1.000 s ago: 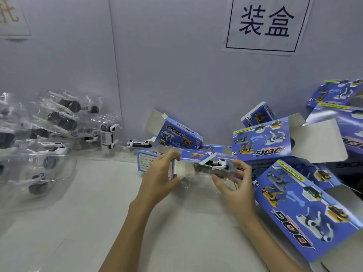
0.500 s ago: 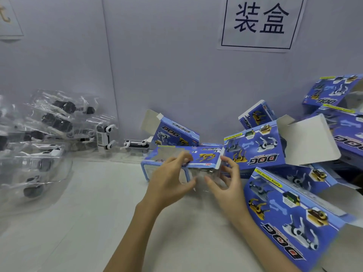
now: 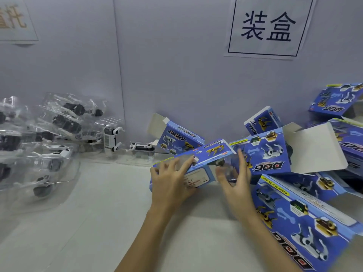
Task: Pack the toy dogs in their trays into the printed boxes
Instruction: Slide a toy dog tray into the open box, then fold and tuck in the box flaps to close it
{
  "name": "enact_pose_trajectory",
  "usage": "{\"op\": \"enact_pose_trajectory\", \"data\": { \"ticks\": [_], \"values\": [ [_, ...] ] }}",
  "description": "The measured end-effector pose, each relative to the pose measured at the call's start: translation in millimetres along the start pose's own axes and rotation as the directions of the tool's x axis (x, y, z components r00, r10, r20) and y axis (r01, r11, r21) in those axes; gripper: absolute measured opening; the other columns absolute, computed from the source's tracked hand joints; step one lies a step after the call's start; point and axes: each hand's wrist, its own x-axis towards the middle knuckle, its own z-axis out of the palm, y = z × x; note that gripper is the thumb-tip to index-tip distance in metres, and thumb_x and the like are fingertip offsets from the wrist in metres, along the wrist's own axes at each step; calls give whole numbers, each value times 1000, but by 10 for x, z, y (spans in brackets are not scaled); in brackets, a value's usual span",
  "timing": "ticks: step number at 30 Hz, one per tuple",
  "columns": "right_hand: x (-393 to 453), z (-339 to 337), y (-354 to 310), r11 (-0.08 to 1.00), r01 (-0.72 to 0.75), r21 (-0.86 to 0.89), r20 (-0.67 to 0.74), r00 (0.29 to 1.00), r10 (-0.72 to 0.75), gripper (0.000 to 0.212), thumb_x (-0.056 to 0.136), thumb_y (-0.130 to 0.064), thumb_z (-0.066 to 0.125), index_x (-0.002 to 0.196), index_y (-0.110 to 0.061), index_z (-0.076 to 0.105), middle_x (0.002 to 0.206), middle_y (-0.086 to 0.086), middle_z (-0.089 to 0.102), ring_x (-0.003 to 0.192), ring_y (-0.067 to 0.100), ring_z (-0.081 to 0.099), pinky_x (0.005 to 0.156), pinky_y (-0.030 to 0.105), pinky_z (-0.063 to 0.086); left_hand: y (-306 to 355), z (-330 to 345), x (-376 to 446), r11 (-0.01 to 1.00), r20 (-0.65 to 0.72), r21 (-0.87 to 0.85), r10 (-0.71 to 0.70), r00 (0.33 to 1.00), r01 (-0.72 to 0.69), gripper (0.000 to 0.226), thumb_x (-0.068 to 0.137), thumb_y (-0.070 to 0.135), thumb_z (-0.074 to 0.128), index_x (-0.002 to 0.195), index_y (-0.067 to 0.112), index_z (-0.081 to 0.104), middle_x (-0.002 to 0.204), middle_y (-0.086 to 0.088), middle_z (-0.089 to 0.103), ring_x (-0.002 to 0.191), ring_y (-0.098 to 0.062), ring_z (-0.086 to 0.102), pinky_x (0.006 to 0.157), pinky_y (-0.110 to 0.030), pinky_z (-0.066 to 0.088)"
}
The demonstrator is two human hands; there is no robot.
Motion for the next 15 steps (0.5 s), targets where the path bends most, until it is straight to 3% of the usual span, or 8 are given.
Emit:
{"op": "enact_pose_trajectory", "data": {
  "ticks": [3, 5, 7, 9, 11, 13, 15],
  "values": [
    [-45, 167, -59, 989, -77, -128, -114, 991, 62, 129, 56, -77, 73, 164, -33, 19, 163, 8, 25, 137, 17, 48, 104, 28, 39, 250, -16, -20, 999, -24, 54, 8, 1000, -7, 81, 61, 75, 78, 132, 39, 68, 102, 0, 68, 84, -30, 64, 72, -42, 47],
    [-24, 224, -83, 984, -91, -153, -148, 987, 68, 134, 52, -78, 78, 163, -30, 22, 161, 7, 27, 126, 1, 44, 101, 32, 40, 414, -34, -57, 999, -8, 52, -11, 1000, 11, 75, 71, 75, 60, 135, 37, 67, 102, -2, 68, 87, -29, 64, 73, -41, 48],
    [64, 198, -36, 987, -83, -139, -168, 984, 59, 121, 63, -61, 91, 159, -27, 27, 157, 5, 31, 112, -11, 39, 103, 29, 38, 511, -71, -47, 996, 15, -57, -66, 998, 66, 69, 75, 73, 53, 131, 36, 69, 103, -1, 68, 90, -29, 62, 76, -40, 47],
    [181, 88, 50, 992, -83, -97, -152, 986, 68, 101, 75, -39, 93, 155, -27, 33, 151, 6, 42, 124, 6, 47, 112, 38, 42, 483, -115, 9, 945, 14, -295, -143, 990, 141, 51, 82, 69, 55, 114, 37, 76, 100, 5, 71, 88, -27, 60, 79, -39, 48],
    [297, -60, 121, 996, -78, 34, -80, 994, 81, 85, 78, -28, 86, 149, -33, 40, 139, 3, 59, 127, 24, 58, 108, 46, 48, 353, -140, 96, 824, 70, -529, -196, 978, 203, 32, 90, 57, 63, 102, 32, 79, 96, 8, 73, 86, -23, 62, 84, -42, 51],
    [382, -195, 153, 972, -96, 214, 44, 995, 89, 73, 75, -19, 80, 138, -43, 50, 121, 2, 68, 116, 30, 66, 99, 47, 54, 198, -134, 154, 698, 128, -656, -274, 953, 289, 21, 94, 45, 72, 108, 31, 78, 106, 10, 71, 99, -17, 61, 94, -42, 49],
    [396, -259, 146, 942, -73, 328, 107, 993, 39, 70, 73, -15, 75, 131, -49, 57, 110, 7, 65, 106, 30, 67, 91, 44, 56, 89, -121, 167, 597, 295, -681, -306, 905, 424, 41, 92, 53, 72, 130, 38, 65, 124, 13, 63, 117, -11, 56, 103, -35, 46]
  ]
}}
